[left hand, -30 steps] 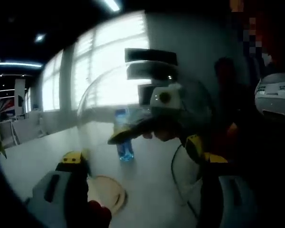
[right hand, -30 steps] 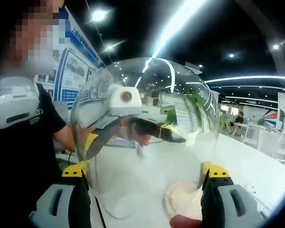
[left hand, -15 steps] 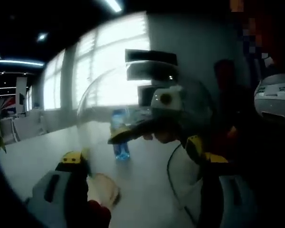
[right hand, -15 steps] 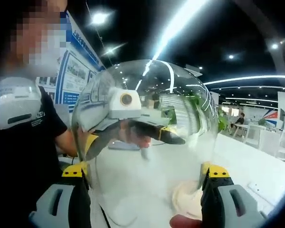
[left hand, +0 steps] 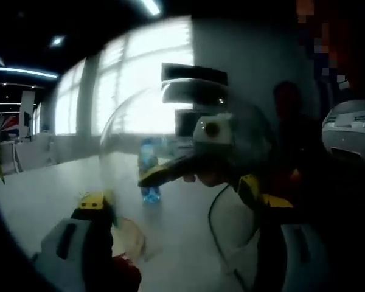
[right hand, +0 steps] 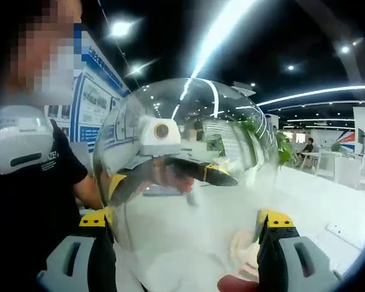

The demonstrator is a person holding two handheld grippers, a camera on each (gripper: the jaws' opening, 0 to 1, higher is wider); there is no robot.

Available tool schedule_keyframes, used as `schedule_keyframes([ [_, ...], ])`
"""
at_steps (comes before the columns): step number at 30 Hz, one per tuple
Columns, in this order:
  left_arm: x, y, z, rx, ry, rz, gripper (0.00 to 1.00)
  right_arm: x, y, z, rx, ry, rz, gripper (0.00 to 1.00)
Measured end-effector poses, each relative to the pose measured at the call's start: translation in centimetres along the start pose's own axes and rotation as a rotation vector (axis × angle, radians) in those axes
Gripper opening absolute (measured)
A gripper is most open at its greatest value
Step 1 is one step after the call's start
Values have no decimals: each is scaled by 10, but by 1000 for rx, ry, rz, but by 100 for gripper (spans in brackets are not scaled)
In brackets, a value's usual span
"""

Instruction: Open the cover put in the Mizone put the cover back on

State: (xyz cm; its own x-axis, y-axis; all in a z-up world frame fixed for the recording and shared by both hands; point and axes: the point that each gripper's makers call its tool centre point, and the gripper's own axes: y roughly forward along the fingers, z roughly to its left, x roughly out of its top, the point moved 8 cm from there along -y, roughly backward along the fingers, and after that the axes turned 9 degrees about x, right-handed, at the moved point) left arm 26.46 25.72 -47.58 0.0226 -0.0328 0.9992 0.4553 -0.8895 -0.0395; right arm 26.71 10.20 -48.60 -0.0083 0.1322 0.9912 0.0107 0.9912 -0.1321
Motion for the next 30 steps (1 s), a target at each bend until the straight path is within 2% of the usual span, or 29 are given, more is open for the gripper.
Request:
schedule_keyframes([
  [2,-1,0,0,2,-9,4,85,-2,0,1,5,25,-2,90],
  [21,-3,-1,-14,-9,-17,-14,85,-4,-5,18,-11,17,-45,90],
  [30,-4,-5,-20,-18,-26,-59,85,-6,-7,26,-21,15,-72,90],
])
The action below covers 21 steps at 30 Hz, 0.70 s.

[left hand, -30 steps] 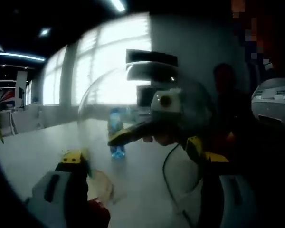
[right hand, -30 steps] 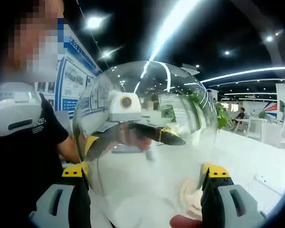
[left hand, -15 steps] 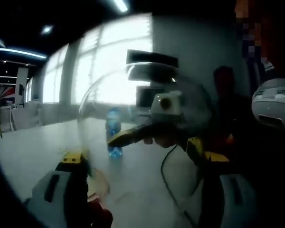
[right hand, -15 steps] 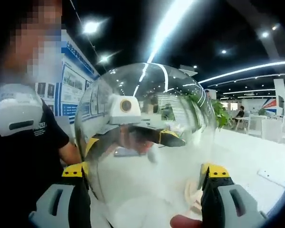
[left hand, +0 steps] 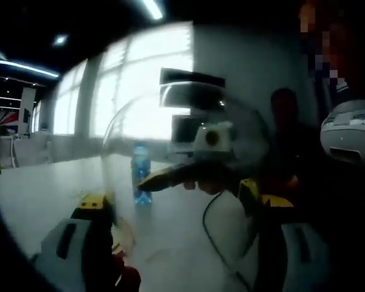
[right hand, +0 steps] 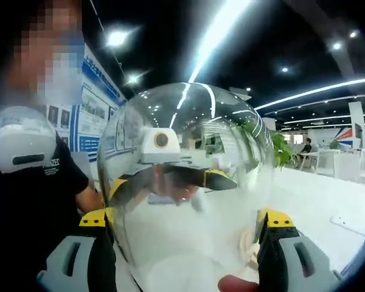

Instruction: Open the cover put in the Mizone put the cover back on

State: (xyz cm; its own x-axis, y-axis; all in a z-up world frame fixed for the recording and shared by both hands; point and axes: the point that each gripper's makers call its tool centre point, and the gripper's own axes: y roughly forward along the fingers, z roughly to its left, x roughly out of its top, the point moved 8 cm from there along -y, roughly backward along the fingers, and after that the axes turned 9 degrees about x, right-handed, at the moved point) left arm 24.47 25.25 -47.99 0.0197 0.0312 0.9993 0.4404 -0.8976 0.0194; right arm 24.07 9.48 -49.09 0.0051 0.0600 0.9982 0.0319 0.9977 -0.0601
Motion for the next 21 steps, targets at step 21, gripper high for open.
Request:
schedule_keyframes([
  [21,-2,-3,-6,33,-12,-46,85,-1,-2,1,-5,-1,-26,90],
])
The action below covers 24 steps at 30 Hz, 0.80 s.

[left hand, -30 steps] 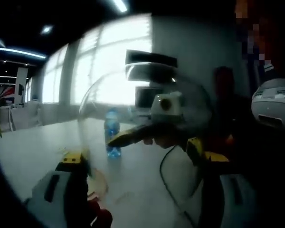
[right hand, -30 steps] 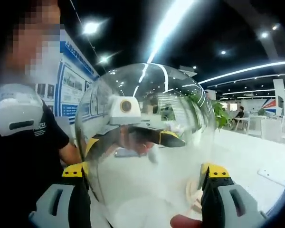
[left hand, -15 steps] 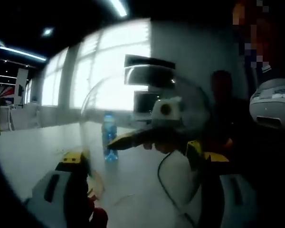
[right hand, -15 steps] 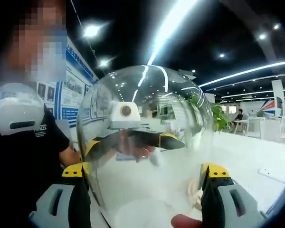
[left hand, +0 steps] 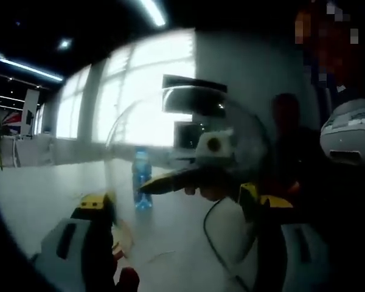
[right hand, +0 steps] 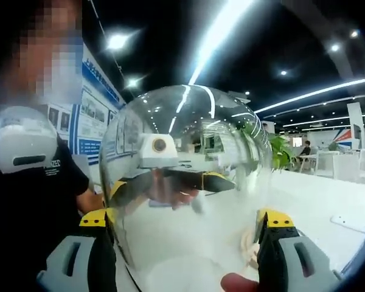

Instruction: Open the cover put in the Mizone put the cover back on

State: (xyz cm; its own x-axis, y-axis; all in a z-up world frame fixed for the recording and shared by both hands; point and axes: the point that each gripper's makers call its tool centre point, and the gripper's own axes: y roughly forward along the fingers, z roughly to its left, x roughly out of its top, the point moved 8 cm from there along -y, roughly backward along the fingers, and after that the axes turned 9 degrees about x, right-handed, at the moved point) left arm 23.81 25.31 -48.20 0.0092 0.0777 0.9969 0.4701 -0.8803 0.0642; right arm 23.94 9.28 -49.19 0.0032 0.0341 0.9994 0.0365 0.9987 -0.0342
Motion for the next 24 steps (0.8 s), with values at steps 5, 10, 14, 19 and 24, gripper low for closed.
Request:
schedule_keyframes([
  [5,-1,-1,0,-5,2,-24,85,0,0,0,-7,-1,-5,90],
  [10,-3,-3,-1,14,-22,-75,85,-1,0,-1,-10,-2,-24,90],
  [14,-2,-2,-2,29,-5,-78,85,-1,0,-1,-10,-2,-18,90],
  [19,-2,-2,-2,38,-3,-72,85,-1,0,-1,-9,-1,-16,90],
  [24,-2,-2,-1,43,-6,-74,85,-1,1,-1,-17,0,-10,90],
])
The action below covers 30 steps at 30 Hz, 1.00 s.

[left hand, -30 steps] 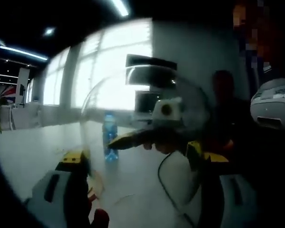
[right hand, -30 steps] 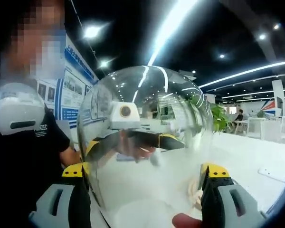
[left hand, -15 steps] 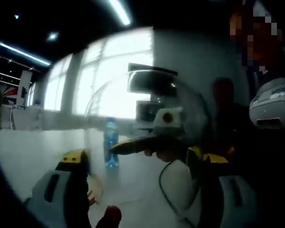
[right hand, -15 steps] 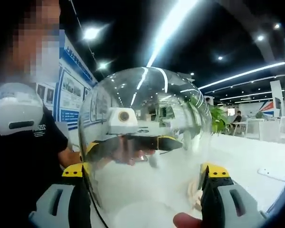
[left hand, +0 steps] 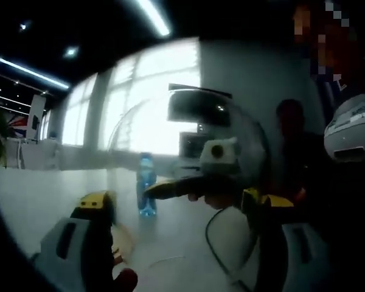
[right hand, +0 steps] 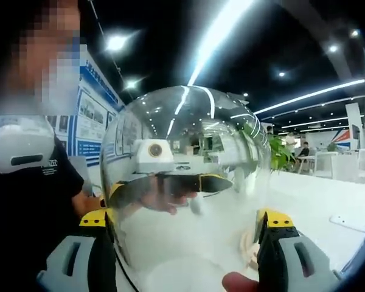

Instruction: Open the cover put in the Mizone put the cover back on

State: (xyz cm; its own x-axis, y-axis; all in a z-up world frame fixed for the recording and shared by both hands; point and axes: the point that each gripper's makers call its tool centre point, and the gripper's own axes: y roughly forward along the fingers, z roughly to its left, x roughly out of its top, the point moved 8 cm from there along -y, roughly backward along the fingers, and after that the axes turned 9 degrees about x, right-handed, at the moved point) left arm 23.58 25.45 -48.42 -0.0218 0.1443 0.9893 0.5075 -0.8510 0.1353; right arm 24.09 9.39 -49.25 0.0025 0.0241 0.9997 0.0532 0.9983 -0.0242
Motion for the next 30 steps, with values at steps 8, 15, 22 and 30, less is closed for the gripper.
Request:
schedule_keyframes([
  [8,-3,2,-2,11,16,-36,86,0,2,-1,-15,5,16,90],
  [15,-2,3,-5,33,25,-16,86,-1,1,-1,-1,-1,5,90],
  [22,-3,3,-3,31,18,-28,86,-1,1,-1,-9,-2,0,90],
  [30,-3,3,-2,38,16,-41,86,-1,2,-1,-10,-2,3,90],
])
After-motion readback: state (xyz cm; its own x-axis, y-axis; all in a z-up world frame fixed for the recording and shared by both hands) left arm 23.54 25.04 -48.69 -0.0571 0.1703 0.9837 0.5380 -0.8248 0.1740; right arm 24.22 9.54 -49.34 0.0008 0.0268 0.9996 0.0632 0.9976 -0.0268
